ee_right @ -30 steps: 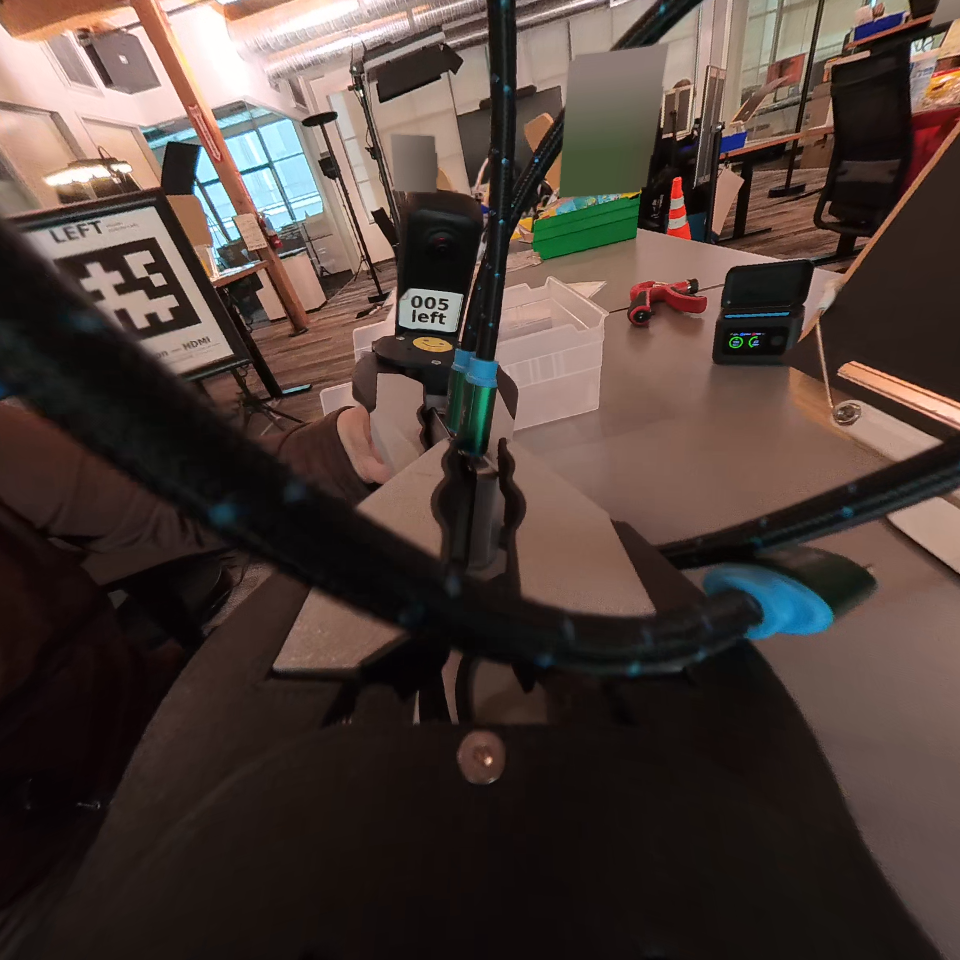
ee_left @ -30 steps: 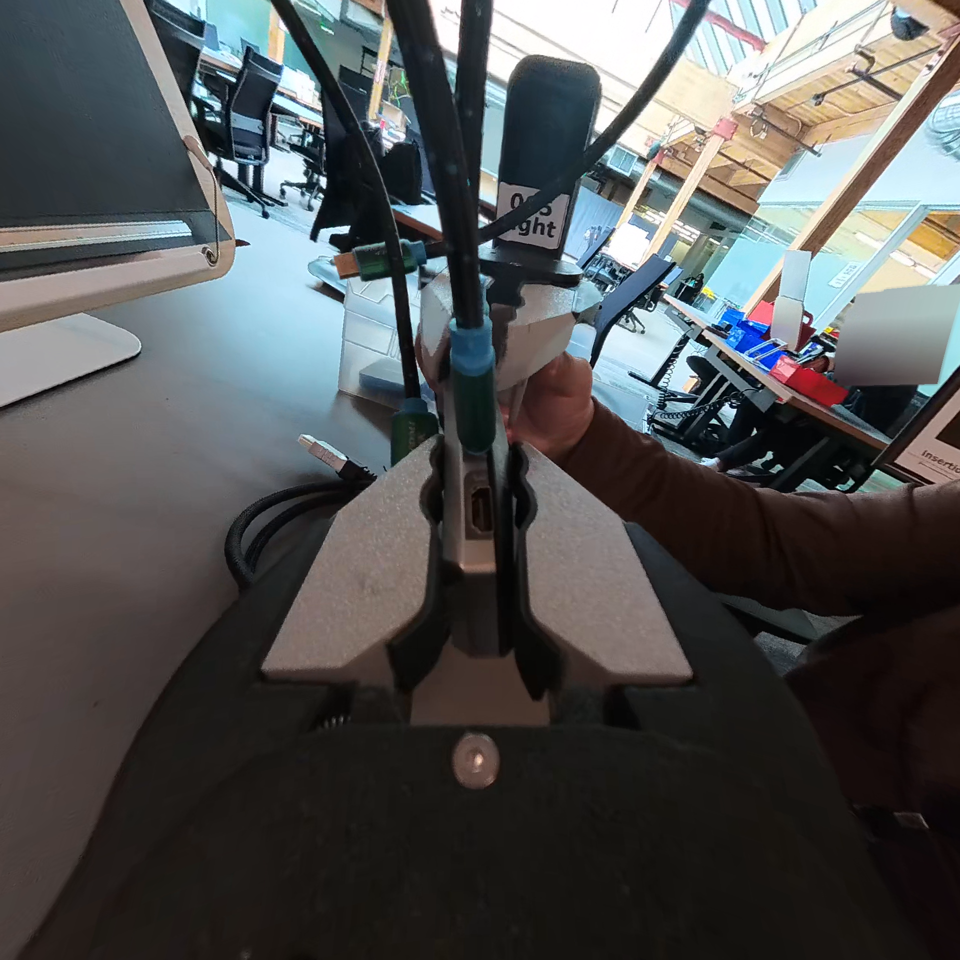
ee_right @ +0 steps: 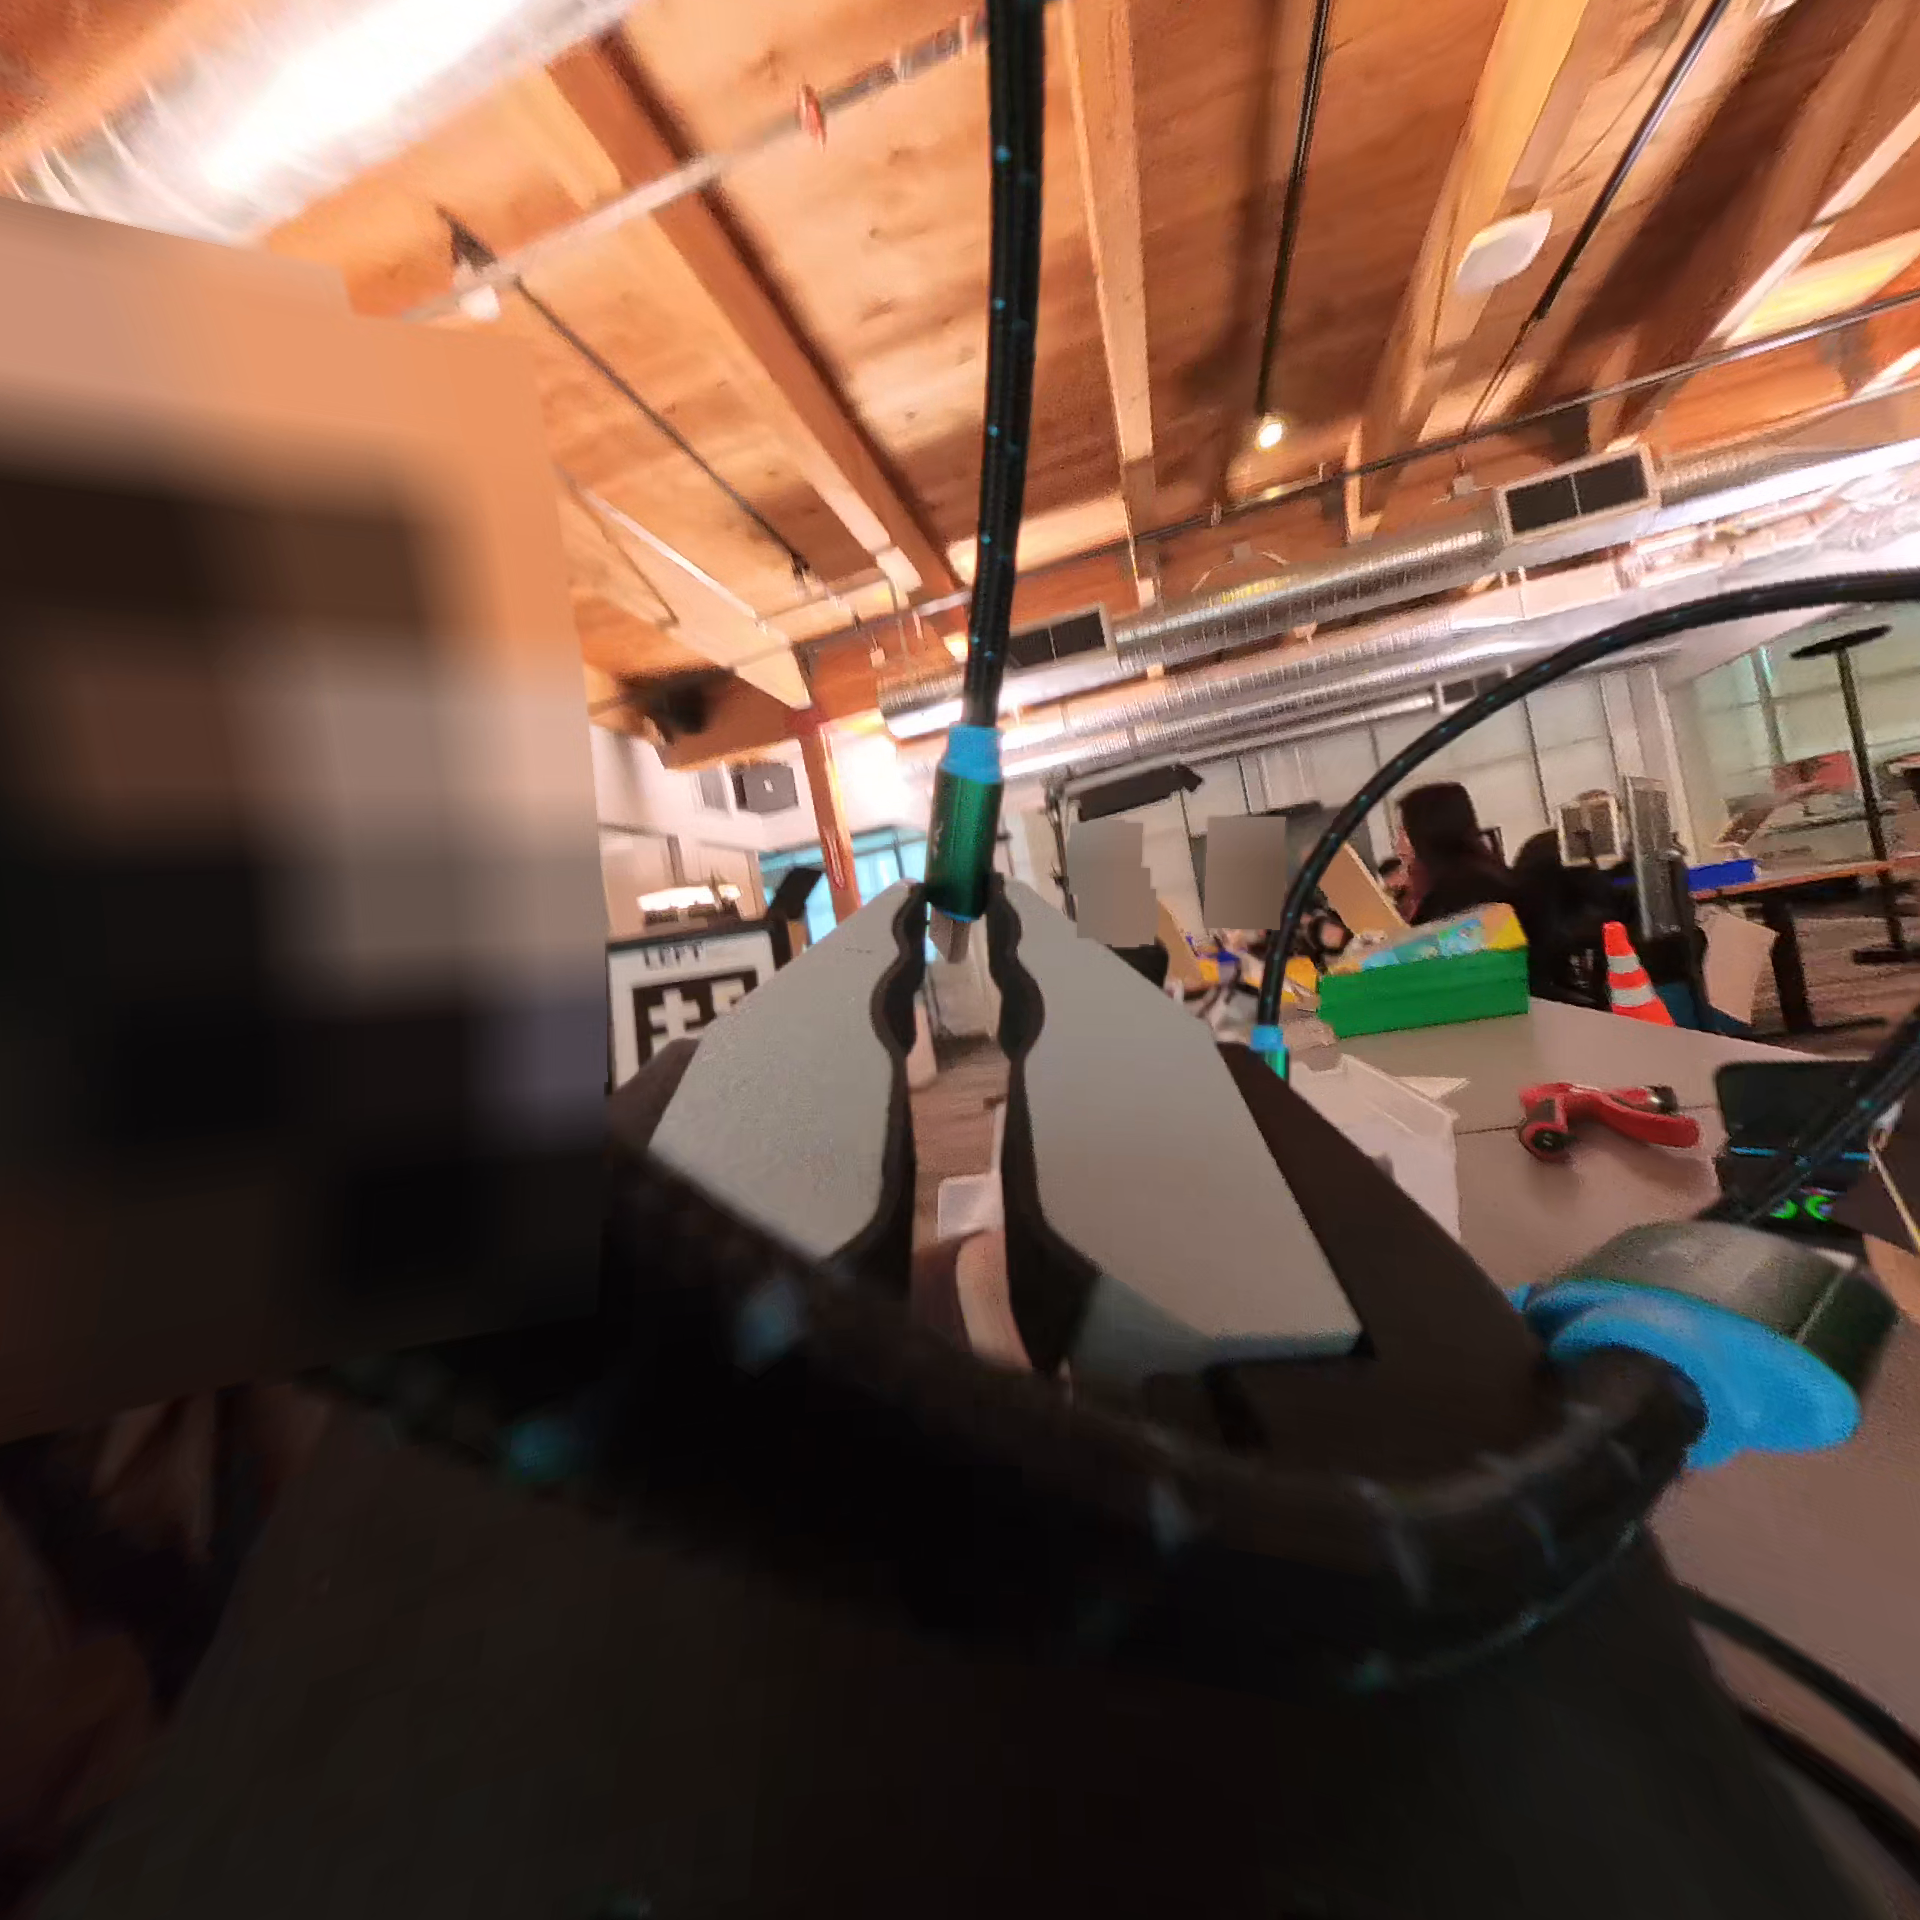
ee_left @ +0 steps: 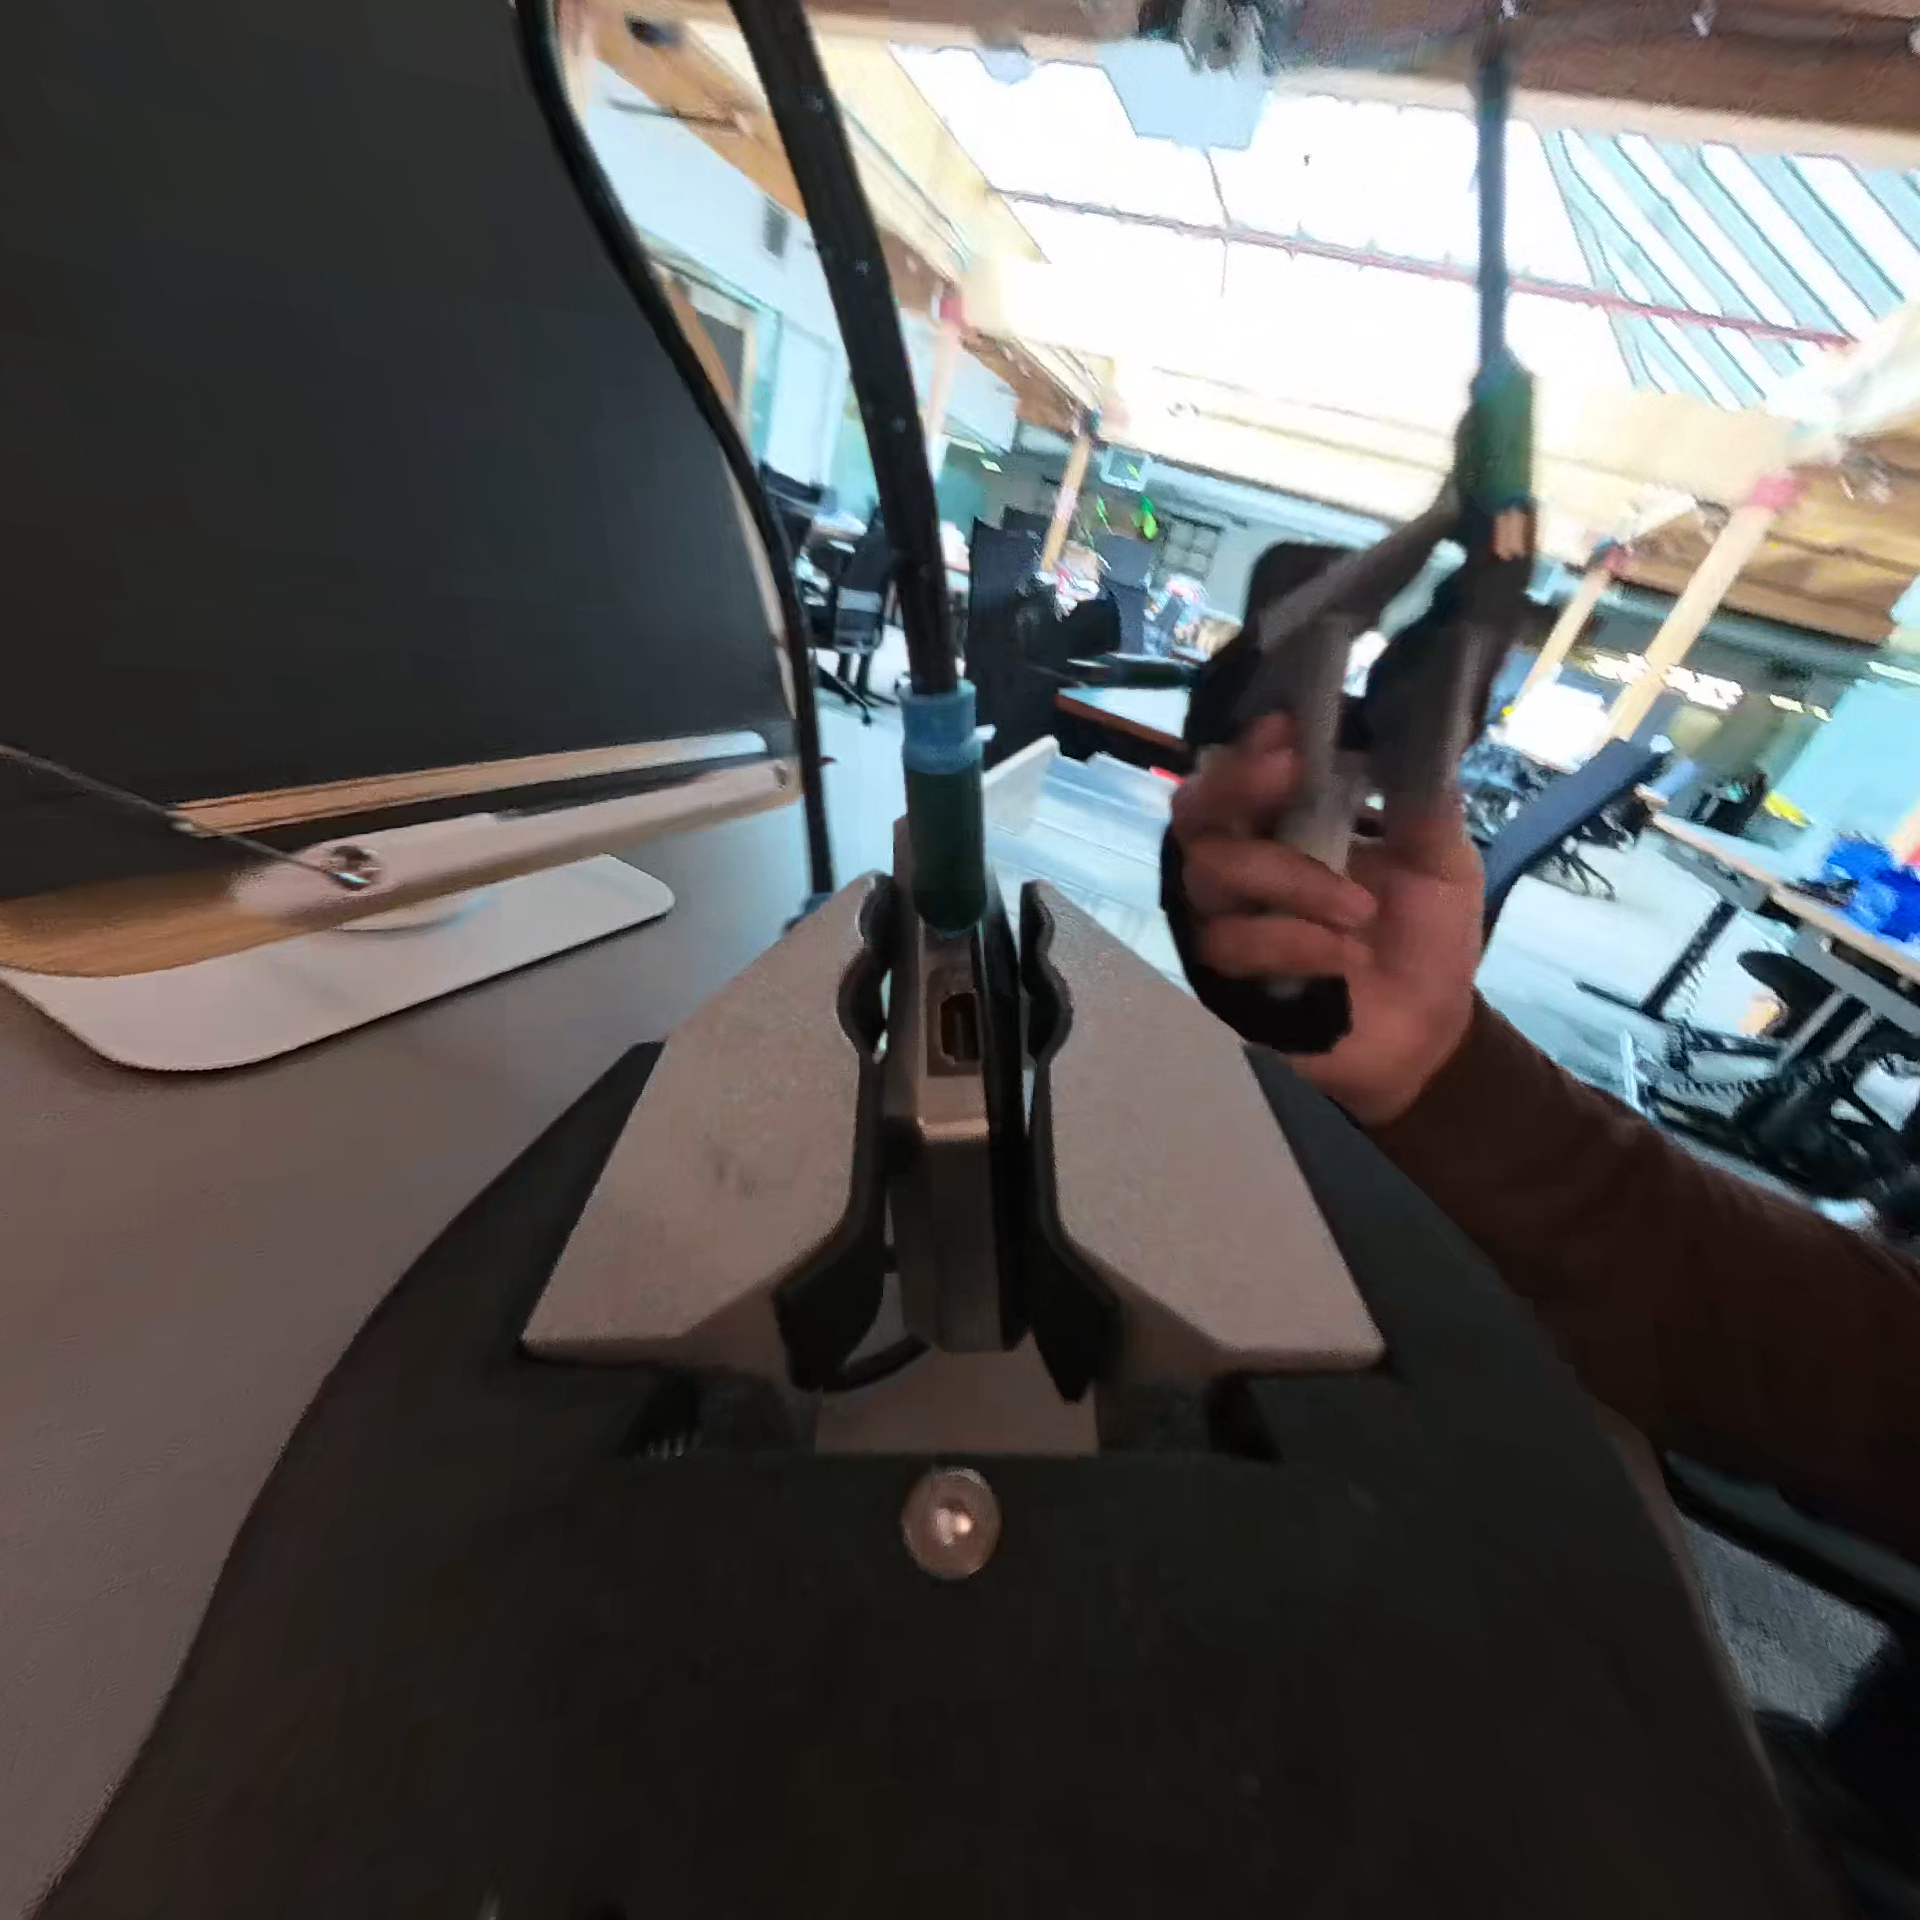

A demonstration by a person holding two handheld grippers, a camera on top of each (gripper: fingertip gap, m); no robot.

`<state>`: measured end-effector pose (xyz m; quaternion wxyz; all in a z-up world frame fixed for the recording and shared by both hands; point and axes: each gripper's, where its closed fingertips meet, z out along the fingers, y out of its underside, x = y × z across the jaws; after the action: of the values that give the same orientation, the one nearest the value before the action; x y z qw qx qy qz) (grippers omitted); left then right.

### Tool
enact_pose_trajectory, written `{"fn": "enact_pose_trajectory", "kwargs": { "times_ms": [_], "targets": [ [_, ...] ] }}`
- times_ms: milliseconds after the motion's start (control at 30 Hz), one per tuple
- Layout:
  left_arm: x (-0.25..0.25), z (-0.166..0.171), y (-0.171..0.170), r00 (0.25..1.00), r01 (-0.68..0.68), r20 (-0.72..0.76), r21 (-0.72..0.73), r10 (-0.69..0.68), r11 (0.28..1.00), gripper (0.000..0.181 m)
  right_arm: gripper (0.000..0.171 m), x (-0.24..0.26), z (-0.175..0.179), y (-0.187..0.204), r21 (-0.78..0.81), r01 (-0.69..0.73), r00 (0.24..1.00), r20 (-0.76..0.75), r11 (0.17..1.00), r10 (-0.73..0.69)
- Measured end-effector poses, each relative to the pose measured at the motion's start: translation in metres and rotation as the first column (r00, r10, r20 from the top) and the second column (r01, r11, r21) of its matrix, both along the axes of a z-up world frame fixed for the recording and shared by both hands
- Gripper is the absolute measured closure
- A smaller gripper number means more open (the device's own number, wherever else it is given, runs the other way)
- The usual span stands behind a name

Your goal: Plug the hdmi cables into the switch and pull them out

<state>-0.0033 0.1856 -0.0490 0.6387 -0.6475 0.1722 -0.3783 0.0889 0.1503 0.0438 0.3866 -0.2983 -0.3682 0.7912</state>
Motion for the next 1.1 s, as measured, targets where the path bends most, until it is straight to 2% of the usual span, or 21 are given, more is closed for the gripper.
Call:
{"fn": "enact_pose_trajectory", "kwargs": {
  "times_ms": [33, 100, 200, 267, 333, 400, 500, 600, 667, 767, 833, 900, 967, 1000, 1033, 1100],
  "targets": [
    [-0.006, 0.001, 0.002, 1.000, -0.017, 0.013, 0.001, 0.016, 1.000, 0.160, 0.164, -0.002, -0.002, -0.005, 0.038, 0.006, 1.000, 0.027, 0.999, -0.007],
    [-0.014, 0.000, 0.005, 0.999, -0.046, -0.001, 0.001, 0.046, 0.999, 0.160, 0.163, -0.008, -0.006, -0.018, 0.084, -0.003, 0.996, 0.086, 0.996, -0.004],
    [-0.016, -0.002, 0.006, 0.996, -0.073, -0.046, 0.011, 0.074, 0.997, 0.160, 0.163, -0.016, -0.011, -0.029, 0.041, 0.033, 0.979, 0.201, 0.999, -0.040],
    [-0.013, 0.000, 0.005, 0.997, -0.066, -0.038, 0.015, 0.066, 0.998, 0.160, 0.163, -0.012, -0.015, -0.035, 0.052, 0.102, 0.938, 0.328, 0.993, -0.113],
    [-0.009, 0.000, 0.003, 0.997, -0.054, -0.049, 0.015, 0.054, 0.998, 0.160, 0.163, 0.004, -0.015, -0.043, 0.136, 0.185, 0.861, 0.454, 0.973, -0.227],
    [-0.007, -0.001, 0.002, 0.995, -0.057, -0.081, 0.021, 0.059, 0.998, 0.160, 0.163, 0.033, -0.015, -0.042, 0.254, 0.277, 0.737, 0.564, 0.927, -0.374],
    [-0.002, 0.000, -0.001, 0.992, -0.054, -0.109, 0.039, 0.058, 0.998, 0.160, 0.163, 0.099, -0.020, -0.023, 0.395, 0.398, 0.472, 0.686, 0.828, -0.554],
    [0.000, 0.001, -0.002, 0.992, -0.050, -0.111, 0.042, 0.054, 0.998, 0.160, 0.163, 0.169, -0.025, -0.007, 0.421, 0.482, 0.284, 0.755, 0.768, -0.591],
    [0.000, 0.000, -0.002, 0.992, -0.052, -0.116, 0.042, 0.057, 0.998, 0.160, 0.163, 0.217, -0.043, 0.009, 0.528, 0.505, 0.066, 0.765, 0.683, -0.641],
    [-0.001, 0.000, -0.002, 0.991, -0.059, -0.120, 0.047, 0.064, 0.997, 0.160, 0.164, 0.275, -0.091, 0.025, 0.701, 0.374, -0.263, 0.708, 0.607, -0.656],
    [-0.001, -0.001, -0.001, 0.991, -0.060, -0.116, 0.040, 0.065, 0.997, 0.160, 0.164, 0.309, -0.125, 0.034, 0.779, 0.249, -0.471, 0.616, 0.575, -0.631],
    [-0.002, -0.002, 0.000, 0.991, -0.064, -0.115, 0.035, 0.067, 0.997, 0.159, 0.165, 0.337, -0.149, 0.040, 0.826, 0.092, -0.627, 0.481, 0.556, -0.612],
    [-0.002, -0.004, 0.000, 0.991, -0.065, -0.115, 0.030, 0.068, 0.997, 0.159, 0.170, 0.359, -0.160, 0.046, 0.851, -0.117, -0.707, 0.290, 0.511, -0.645],
    [-0.002, -0.005, 0.000, 0.991, -0.064, -0.117, 0.029, 0.067, 0.998, 0.159, 0.163, 0.367, -0.160, 0.051, 0.857, -0.219, -0.717, 0.183, 0.466, -0.673],
    [-0.002, -0.005, 0.000, 0.991, -0.061, -0.117, 0.028, 0.064, 0.998, 0.159, 0.164, 0.369, -0.160, 0.054, 0.851, -0.296, -0.701, 0.115, 0.433, -0.704],
    [-0.001, -0.006, 0.000, 0.991, -0.055, -0.119, 0.025, 0.057, 0.998, 0.160, 0.156, 0.368, -0.159, 0.055, 0.835, -0.362, -0.679, 0.068, 0.414, -0.731]
  ]
}}
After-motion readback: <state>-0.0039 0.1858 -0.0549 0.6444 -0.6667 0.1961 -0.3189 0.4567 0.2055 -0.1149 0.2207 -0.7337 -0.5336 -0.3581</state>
